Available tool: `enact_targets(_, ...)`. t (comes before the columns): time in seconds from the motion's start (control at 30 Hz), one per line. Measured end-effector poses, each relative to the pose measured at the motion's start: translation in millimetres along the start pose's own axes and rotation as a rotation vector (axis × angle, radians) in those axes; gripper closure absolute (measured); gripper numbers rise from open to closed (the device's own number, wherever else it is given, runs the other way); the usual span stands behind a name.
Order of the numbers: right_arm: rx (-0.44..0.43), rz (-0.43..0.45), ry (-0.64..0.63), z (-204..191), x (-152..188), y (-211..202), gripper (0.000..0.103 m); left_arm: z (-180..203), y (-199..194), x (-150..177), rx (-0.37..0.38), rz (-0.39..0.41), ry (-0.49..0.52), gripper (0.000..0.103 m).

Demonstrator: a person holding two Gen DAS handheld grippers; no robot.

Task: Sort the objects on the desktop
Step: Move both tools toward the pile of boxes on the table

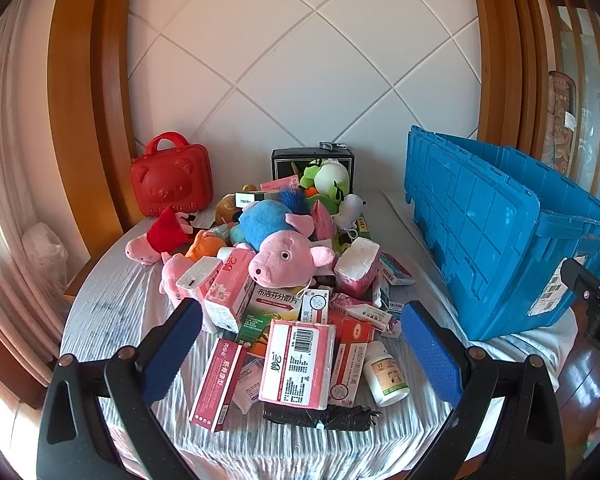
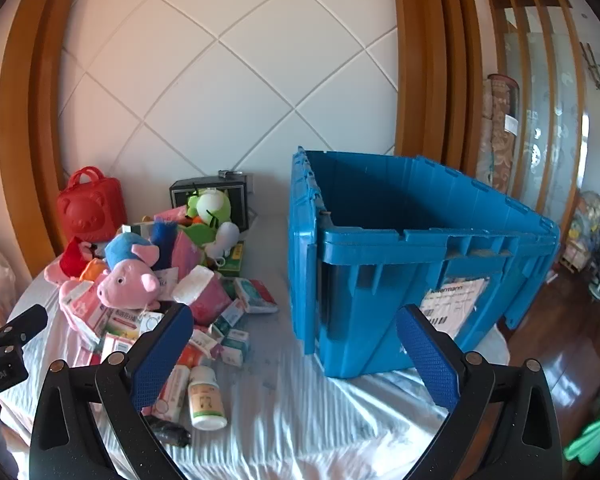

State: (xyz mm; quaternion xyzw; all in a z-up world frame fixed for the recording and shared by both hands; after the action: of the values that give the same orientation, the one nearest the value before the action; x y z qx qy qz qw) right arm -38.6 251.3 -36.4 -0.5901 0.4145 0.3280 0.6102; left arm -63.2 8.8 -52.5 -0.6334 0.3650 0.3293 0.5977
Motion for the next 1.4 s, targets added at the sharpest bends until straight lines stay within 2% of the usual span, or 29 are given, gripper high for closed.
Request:
enact_targets(0.93,0.0,-0.024,-0.01,-0.5,5.5,7.1,0.0,-21.4,5.4,2.2,0.006,0.009,-0.045,0.002)
enact_targets(1.2,-0.038,-0.063,-0.013,-11.6,15.3,20.1,0.0,-45.0,19.2,16.8,-0.044,-0.04,-0.066,0.002)
enact_targets(1.4,-0.082,-0.146,-0.03,-26.4,43.9,50.9,0.0,-95.5,49.0,47.8,-0.153,-0.131,-0.059,0.002)
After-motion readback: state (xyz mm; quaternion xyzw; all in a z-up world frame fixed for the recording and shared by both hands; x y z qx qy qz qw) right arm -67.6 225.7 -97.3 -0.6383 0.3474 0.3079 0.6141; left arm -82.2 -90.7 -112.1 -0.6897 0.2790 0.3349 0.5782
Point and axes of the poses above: each gripper's, at about its wrist camera, not at the fingertips, and y roughly the way its jaws point, z to its right, x to its underside, the point moved 8 cm from there along y, roughly the way its jaws point, and after that the axes turned 4 degrees about y, right-handed, at the moved point
